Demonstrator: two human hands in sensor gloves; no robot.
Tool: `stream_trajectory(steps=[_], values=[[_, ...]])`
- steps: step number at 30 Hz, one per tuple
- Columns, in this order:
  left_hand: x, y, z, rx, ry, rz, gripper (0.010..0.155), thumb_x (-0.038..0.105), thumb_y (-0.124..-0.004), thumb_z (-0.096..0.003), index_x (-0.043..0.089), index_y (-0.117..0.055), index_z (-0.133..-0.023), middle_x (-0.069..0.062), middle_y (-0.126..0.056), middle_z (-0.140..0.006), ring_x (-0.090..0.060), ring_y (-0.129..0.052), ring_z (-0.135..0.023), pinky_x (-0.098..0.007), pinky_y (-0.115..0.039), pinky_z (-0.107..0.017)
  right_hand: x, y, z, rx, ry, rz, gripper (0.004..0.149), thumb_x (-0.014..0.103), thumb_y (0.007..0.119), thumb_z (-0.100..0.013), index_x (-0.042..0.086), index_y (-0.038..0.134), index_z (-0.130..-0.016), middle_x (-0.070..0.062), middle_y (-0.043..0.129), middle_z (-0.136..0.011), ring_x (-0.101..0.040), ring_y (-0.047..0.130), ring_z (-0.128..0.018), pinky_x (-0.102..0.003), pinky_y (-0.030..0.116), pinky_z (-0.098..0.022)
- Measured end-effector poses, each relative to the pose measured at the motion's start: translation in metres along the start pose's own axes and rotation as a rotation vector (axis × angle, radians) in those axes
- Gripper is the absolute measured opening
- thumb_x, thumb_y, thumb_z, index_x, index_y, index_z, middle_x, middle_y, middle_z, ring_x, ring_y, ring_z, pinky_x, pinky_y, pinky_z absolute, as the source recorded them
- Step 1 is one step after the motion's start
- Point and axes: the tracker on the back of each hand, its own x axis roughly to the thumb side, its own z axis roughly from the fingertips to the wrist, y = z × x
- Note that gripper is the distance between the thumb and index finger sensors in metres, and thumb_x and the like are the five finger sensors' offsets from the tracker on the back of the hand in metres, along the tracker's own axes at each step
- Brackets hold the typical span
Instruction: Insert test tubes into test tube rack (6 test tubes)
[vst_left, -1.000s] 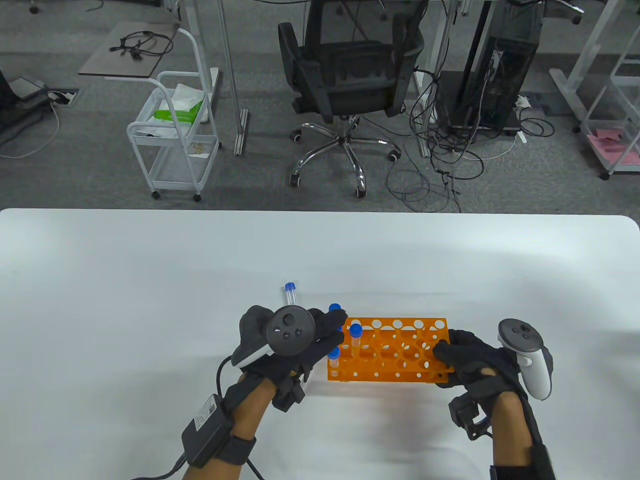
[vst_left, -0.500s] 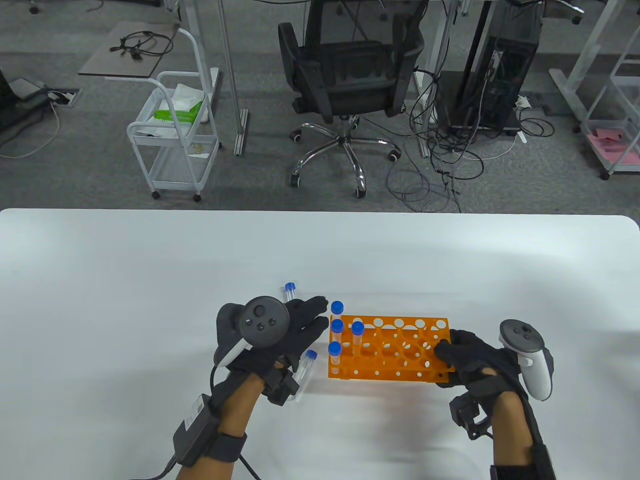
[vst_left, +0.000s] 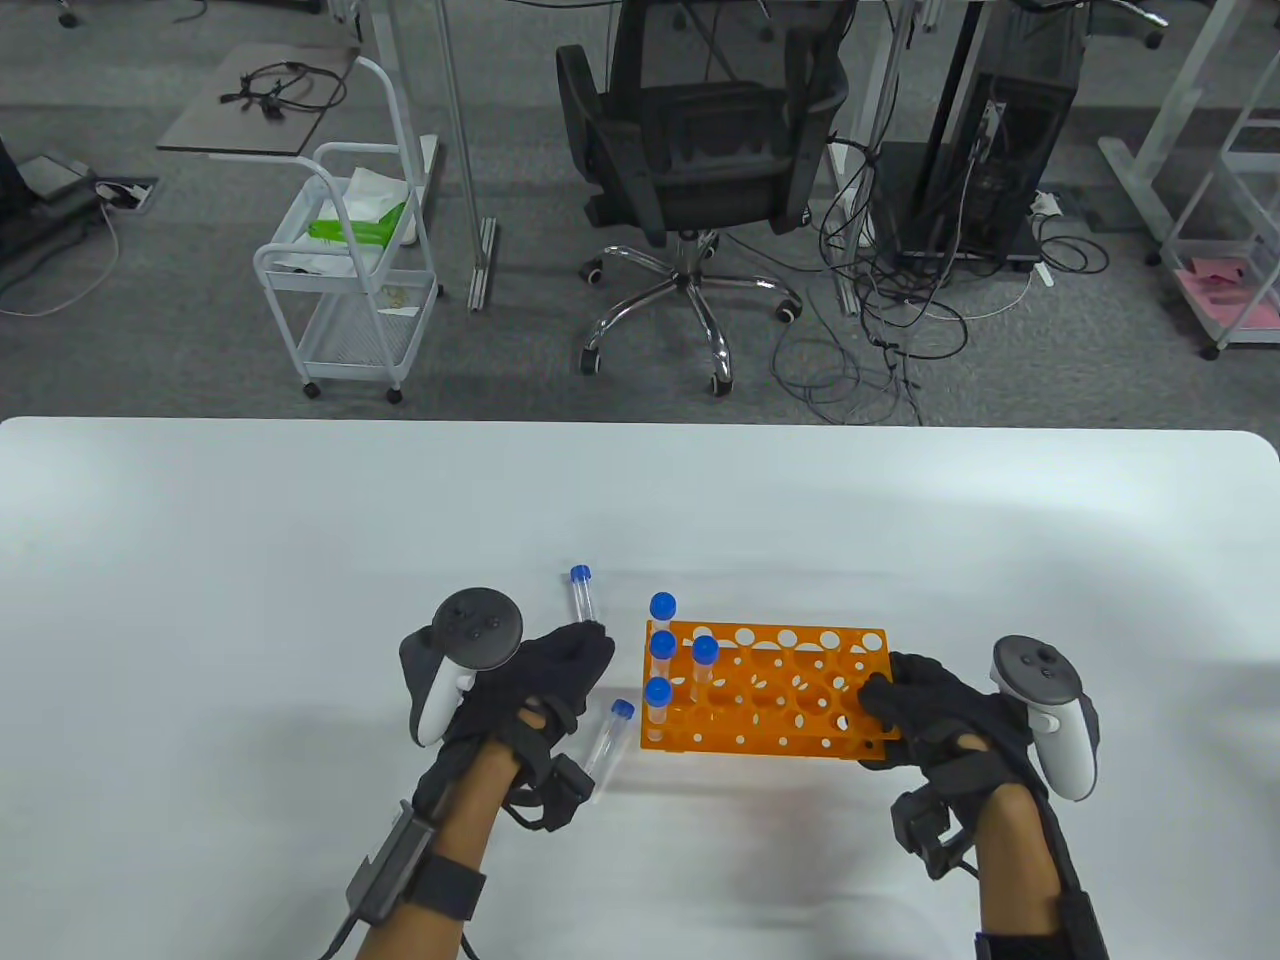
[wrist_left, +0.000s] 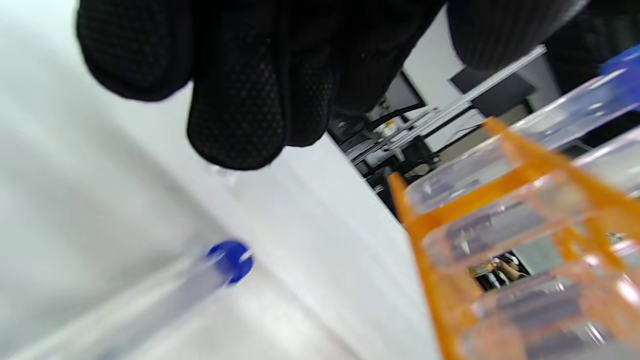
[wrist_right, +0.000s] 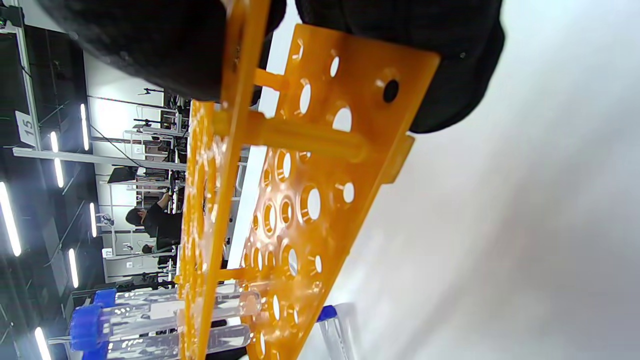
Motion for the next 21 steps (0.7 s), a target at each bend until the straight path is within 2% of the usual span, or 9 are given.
stream_trajectory(steps=[7, 10, 15, 21], values=[[-0.029, -0.01, 0.017, -0.106, 0.1, 0.297, 0.061, 0.052, -0.066, -0.0466, 0.019, -0.074, -0.097, -0.016, -0.089, -0.092, -0.027, -0.102, -0.063, -0.047, -0.084, -0.043, 0.005, 0.009, 0.0, 0.019, -0.015, 0.009, 0.06, 0.044, 0.082, -0.047, 0.015, 0.054, -0.091, -0.018, 0.041, -0.111, -0.045, 0.085, -0.085, -0.052, 0.087, -0.054], [-0.039, -0.023, 0.022, -0.178, 0.131, 0.431, 0.063, 0.051, -0.064, -0.0478, 0.018, -0.06, -0.102, -0.016, -0.082, -0.097, -0.025, -0.101, -0.068, -0.045, -0.085, -0.046, 0.009, 0.016, 0.0, 0.035, -0.023, 0.026, 0.059, 0.044, 0.081, -0.048, 0.015, 0.054, -0.091, -0.018, 0.041, -0.111, -0.045, 0.085, -0.085, -0.052, 0.087, -0.054], [-0.049, -0.044, 0.022, -0.264, 0.111, 0.641, 0.064, 0.05, -0.06, -0.0481, 0.017, -0.057, -0.103, -0.018, -0.079, -0.099, -0.026, -0.1, -0.071, -0.046, -0.085, -0.047, 0.011, 0.025, 0.0, 0.051, -0.03, 0.031, 0.059, 0.044, 0.081, -0.048, 0.014, 0.054, -0.091, -0.018, 0.04, -0.111, -0.045, 0.085, -0.085, -0.052, 0.087, -0.054], [-0.063, -0.052, 0.01, -0.391, 0.041, 0.85, 0.064, 0.053, -0.053, -0.049, 0.019, -0.057, -0.103, -0.015, -0.081, -0.098, -0.025, -0.1, -0.073, -0.044, -0.087, -0.048, 0.018, 0.037, 0.002, 0.065, -0.047, 0.045, 0.059, 0.045, 0.081, -0.048, 0.015, 0.054, -0.091, -0.018, 0.04, -0.111, -0.044, 0.085, -0.085, -0.051, 0.087, -0.054]])
